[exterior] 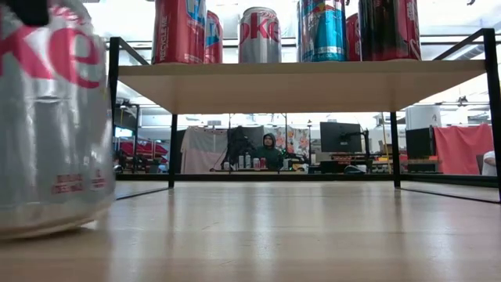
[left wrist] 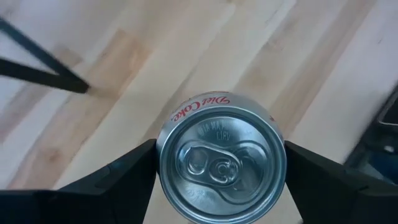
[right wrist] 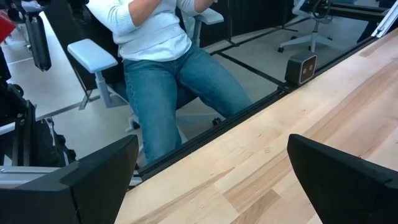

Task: Place canned beverage on shelf
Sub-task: Put the silver soda can on the shelf

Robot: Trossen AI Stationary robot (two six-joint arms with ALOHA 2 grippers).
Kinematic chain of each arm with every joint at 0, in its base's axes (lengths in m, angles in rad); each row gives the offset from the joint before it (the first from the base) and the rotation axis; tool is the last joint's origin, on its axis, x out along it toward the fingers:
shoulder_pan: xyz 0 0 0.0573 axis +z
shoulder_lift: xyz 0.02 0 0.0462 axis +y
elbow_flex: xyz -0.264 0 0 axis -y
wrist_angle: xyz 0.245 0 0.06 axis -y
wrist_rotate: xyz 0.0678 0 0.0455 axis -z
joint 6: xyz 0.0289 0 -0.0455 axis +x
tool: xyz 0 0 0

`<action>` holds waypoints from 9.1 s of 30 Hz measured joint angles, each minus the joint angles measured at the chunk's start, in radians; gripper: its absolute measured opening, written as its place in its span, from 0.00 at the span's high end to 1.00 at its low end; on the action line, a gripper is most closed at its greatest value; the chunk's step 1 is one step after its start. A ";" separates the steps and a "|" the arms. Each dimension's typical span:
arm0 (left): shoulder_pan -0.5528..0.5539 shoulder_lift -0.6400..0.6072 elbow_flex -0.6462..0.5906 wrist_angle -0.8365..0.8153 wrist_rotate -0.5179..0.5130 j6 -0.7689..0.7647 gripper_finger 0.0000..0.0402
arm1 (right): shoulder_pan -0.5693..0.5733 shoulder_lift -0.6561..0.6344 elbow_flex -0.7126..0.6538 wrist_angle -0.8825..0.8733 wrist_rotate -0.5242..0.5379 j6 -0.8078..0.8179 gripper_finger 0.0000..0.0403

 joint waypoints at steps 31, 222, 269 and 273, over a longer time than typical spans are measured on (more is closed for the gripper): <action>0.178 0.368 0.658 -0.336 0.106 0.197 0.25 | 0.000 0.000 0.000 0.000 0.000 0.001 0.01; -0.015 0.486 0.739 -0.475 -0.905 -0.355 0.29 | 0.000 0.000 0.000 -0.002 0.000 0.001 0.01; 0.203 0.447 0.738 -0.475 -0.855 -0.289 0.23 | 0.000 0.000 0.000 -0.002 0.000 0.000 0.01; 0.206 0.424 0.729 -0.474 -0.831 -0.284 0.23 | 0.000 0.000 0.000 -0.002 0.000 0.000 0.01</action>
